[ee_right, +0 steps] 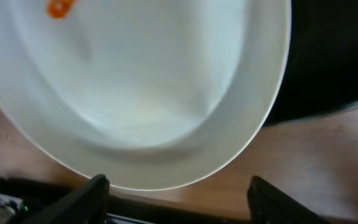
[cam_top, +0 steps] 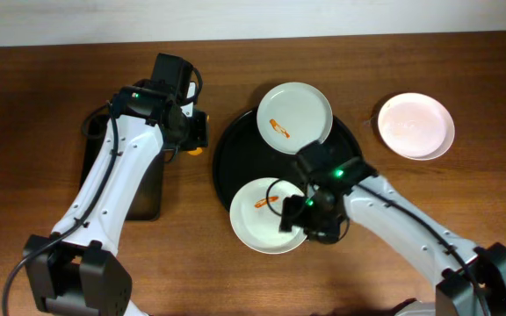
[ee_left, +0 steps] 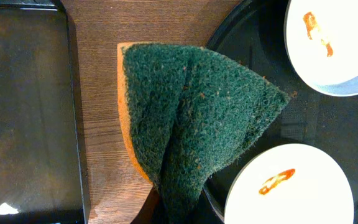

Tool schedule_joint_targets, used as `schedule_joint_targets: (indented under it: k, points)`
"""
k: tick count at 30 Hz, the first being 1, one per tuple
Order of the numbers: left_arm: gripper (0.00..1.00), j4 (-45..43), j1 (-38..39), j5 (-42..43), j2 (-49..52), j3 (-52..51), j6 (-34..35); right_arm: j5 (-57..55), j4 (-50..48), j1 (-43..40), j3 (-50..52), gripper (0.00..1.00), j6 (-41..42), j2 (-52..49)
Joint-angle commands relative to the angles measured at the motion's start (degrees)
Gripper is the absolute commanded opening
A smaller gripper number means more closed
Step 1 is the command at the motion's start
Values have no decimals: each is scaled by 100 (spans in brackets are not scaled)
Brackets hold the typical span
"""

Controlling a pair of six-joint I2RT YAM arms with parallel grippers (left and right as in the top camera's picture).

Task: Clean dirty plates on tray and stack at the side
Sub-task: 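Grip the rim of the lower sauced plate with the right gripper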

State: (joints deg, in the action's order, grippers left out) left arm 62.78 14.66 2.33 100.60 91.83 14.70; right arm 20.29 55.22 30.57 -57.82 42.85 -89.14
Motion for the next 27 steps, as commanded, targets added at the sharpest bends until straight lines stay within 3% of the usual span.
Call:
schedule_joint_targets:
  k: [1,10,16,18,22,27]
  points:
    - [0,-11,20,-37,-120,74,-72,-378,-35,251,42,67,1110,28]
    - [0,-9,20,-39,-120,74,-72,-706,-240,446,348,51,2334,28]
    - [0,-11,20,-37,-120,74,-72,-713,-284,448,363,48,2500,28]
    - [0,-11,20,-37,-120,74,-72,-756,-337,448,374,42,2577,28]
    - [0,-9,20,-37,-120,74,-72,-962,-476,632,422,41,3136,28]
    - [0,4,20,-37,-120,74,-72,-964,-496,844,428,41,3187,28]
